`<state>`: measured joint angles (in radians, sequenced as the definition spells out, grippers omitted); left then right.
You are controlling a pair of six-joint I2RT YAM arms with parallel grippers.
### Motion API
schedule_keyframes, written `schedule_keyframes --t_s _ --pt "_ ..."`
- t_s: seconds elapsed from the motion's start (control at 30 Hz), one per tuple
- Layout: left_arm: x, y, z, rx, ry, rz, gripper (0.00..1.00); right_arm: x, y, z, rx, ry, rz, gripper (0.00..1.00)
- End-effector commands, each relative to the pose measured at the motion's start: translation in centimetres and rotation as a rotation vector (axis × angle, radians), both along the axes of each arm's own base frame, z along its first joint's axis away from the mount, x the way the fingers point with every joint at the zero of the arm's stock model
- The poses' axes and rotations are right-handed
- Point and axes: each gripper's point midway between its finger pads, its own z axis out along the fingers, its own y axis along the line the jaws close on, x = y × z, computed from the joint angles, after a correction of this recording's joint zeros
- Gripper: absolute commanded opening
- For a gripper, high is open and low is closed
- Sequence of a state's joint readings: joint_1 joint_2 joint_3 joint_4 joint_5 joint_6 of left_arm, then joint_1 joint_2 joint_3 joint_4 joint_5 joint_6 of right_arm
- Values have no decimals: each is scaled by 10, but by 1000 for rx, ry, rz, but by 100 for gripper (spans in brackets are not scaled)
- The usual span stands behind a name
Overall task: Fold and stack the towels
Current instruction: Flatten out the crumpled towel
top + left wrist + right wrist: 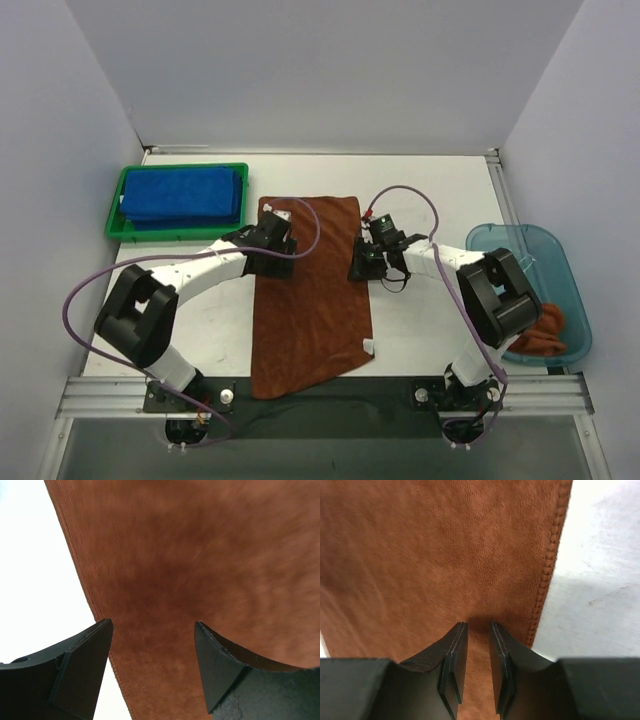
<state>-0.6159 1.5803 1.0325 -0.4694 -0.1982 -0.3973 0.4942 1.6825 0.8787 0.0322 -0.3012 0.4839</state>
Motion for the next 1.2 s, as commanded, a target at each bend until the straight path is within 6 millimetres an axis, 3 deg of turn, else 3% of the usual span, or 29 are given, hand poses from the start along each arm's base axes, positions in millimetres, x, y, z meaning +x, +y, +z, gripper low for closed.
schedule_keyframes --t_s 0.0,0.1,0.13,0.2,0.23,0.27,0.33,0.37,0.43,0.5,0.53,0.57,0.6,0.63,0.67,0.73,0.77,0.8,0.83,0.87,0.9,0.93,0.97,1.1,1.13,1.17 --pt "7 -12 -13 -73 0 37 77 1 -1 -7 -4 52 -47 25" --pt "22 -13 -27 -39 23 41 77 13 -8 -13 -26 54 -84 26" --pt "34 -17 -23 -54 14 47 77 20 -12 -15 -34 53 -102 26" --pt "45 -18 -38 -41 47 49 77 34 -21 -17 -61 34 -135 26" --pt "60 -24 -31 -52 22 53 76 40 -29 -23 -76 39 -158 27" --pt "67 -19 -45 -30 50 67 77 52 -30 -19 -74 24 -171 27" --pt "78 -18 -48 -21 73 73 77 58 -40 -28 -94 53 -199 28" --pt "89 -20 -46 -25 74 80 77 71 -44 -22 -87 35 -214 28" --pt "95 -25 -34 -38 56 57 78 78 -45 -11 -90 6 -179 29" --pt "94 -30 -16 -52 31 24 81 75 -45 2 -98 -18 -141 32" --pt "91 -32 -7 -61 16 16 82 73 -42 21 -80 -55 -118 33" --pt "89 -33 16 -87 -25 6 82 67 -40 28 -73 -64 -92 34" --pt "79 -31 18 -87 -24 -12 84 52 -39 28 -80 -53 -47 36" --pt "75 -28 42 -110 -69 -17 84 44 -37 43 -64 -82 -20 38" --pt "68 -24 50 -113 -79 -23 85 33 -34 46 -56 -74 17 39" --pt "48 -10 53 -105 -82 -17 85 -1 -34 46 -80 -35 91 41" --pt "38 -2 78 -128 -140 -21 85 -13 -33 45 -82 -15 118 41" --pt "24 9 72 -110 -135 -15 85 -33 -31 45 -91 19 162 41" --pt "15 18 94 -134 -199 -10 85 -47 -34 39 -96 53 178 42" --pt "9 26 101 -131 -227 -15 85 -56 -34 36 -94 75 194 42" --pt "2 33 106 -124 -256 -12 85 -66 -34 35 -88 95 203 42" --pt "-9 46 94 -102 -248 0 85 -76 -36 29 -102 116 217 42" --pt "-18 54 112 -121 -315 1 85 -79 -37 27 -110 121 223 43" --pt "-49 81 106 -125 -387 24 85 -95 -37 20 -142 157 262 44" --pt "-56 85 116 -153 -434 29 85 -98 -37 19 -149 163 271 44" --pt "-63 88 104 -160 -419 45 85 -102 -35 17 -154 171 287 44"
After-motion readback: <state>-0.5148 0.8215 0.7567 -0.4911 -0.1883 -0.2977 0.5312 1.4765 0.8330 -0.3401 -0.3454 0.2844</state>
